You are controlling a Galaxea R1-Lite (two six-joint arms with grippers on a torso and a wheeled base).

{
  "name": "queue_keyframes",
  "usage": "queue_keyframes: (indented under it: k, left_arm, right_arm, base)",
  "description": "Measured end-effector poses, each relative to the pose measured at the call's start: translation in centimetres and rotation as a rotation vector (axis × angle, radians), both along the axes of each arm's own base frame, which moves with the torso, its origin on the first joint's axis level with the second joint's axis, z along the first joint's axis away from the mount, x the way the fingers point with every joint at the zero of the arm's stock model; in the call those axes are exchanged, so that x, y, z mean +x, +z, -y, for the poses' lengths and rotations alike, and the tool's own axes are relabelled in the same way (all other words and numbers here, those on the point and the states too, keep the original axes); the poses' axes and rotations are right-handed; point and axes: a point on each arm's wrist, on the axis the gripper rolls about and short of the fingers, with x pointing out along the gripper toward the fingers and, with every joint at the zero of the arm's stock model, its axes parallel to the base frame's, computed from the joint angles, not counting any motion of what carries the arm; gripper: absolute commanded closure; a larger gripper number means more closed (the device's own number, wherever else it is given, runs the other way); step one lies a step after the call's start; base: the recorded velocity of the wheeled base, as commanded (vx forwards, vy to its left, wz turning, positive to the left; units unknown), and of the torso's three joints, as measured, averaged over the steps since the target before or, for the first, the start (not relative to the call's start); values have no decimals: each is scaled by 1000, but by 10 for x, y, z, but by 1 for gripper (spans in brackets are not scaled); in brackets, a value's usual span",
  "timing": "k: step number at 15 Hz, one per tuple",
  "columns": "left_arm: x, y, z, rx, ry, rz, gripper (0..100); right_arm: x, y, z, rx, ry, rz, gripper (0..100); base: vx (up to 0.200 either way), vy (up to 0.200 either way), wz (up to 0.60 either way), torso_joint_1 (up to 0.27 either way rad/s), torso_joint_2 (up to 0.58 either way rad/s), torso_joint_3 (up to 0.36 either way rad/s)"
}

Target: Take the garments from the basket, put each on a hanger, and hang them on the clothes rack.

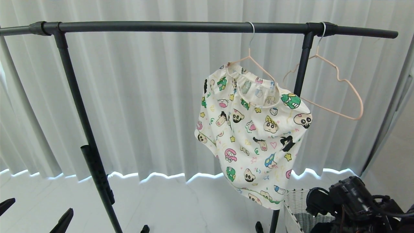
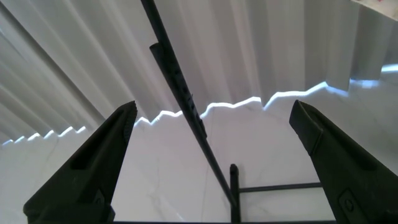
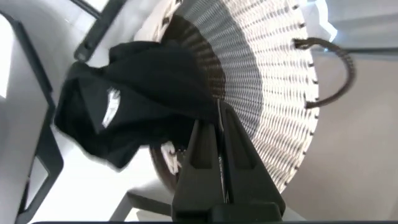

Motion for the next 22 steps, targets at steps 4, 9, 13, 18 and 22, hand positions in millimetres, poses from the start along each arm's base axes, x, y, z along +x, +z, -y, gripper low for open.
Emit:
queue_keyframes:
  k: [4,9,13,18,22]
  left_arm:
    - [6,2,2,-16,-57,-24,0]
    - [21,12,4,-39,-85,-49,0]
    - [25,15,8,-85,-256,-62,0]
    - [30,33,20,-182,-725,-32,0]
    - [45,45,37,-197,-875,-66,0]
  right_arm:
    - [5,50,-23,110,-16,65,100]
    - [-1,96,-65,268,-42,72,100]
    - [0,116,-87,355,8,78,100]
    - [4,157,-130,643,117,18,100]
    - [16,176,-160,717,177,37,100]
  base:
    - [-200,0,0,1,1,4]
    - [-200,0,0,4,2,5]
    - [0,0,0,0,0,0]
    - [0,0,0,0,0,0]
    - [0,0,0,0,0,0]
